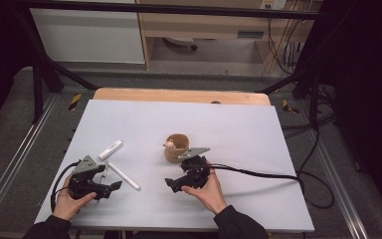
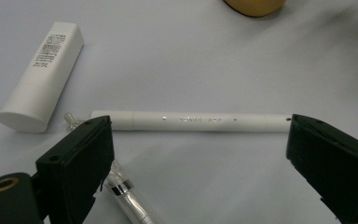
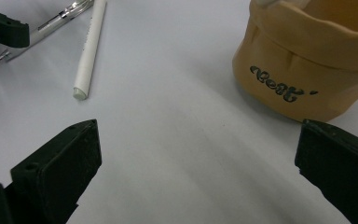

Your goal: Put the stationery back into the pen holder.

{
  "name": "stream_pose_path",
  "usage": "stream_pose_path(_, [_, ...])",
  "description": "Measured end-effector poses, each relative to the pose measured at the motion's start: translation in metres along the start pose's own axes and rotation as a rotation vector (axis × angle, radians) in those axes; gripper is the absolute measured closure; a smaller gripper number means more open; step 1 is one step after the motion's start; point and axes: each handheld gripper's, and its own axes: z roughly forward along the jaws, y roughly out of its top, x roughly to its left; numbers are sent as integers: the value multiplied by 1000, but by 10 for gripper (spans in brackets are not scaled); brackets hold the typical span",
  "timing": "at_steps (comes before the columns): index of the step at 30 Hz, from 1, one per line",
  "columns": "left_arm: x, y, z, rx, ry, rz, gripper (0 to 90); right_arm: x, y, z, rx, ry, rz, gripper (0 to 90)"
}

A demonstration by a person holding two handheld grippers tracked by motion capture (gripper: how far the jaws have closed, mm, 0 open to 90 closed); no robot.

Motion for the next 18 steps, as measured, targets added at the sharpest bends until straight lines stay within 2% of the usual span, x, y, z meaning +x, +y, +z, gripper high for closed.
stream_pose_path(5, [0,0,0,-1,-1,0,75,1,-2,6,3,28,12,26])
stream_pose_path(13, [-1,1,1,4,-1,6,76,2,-2,11,-9,41,25,29])
stream_pose_path(14, [-2,1,1,4,-2,6,76,3,0,11,-4,32,5,22])
stream_pose_path(15, [-2,1,1,5,-1,6,76,3,0,11,-4,32,5,22])
stream_pose_path(17, [-2,1,1,4,-1,4,76,11,3,13,11,17,-51,17])
stream_pose_path(18, [-2,1,1,5,0,4,76,13,6,15,9,23,-53,15])
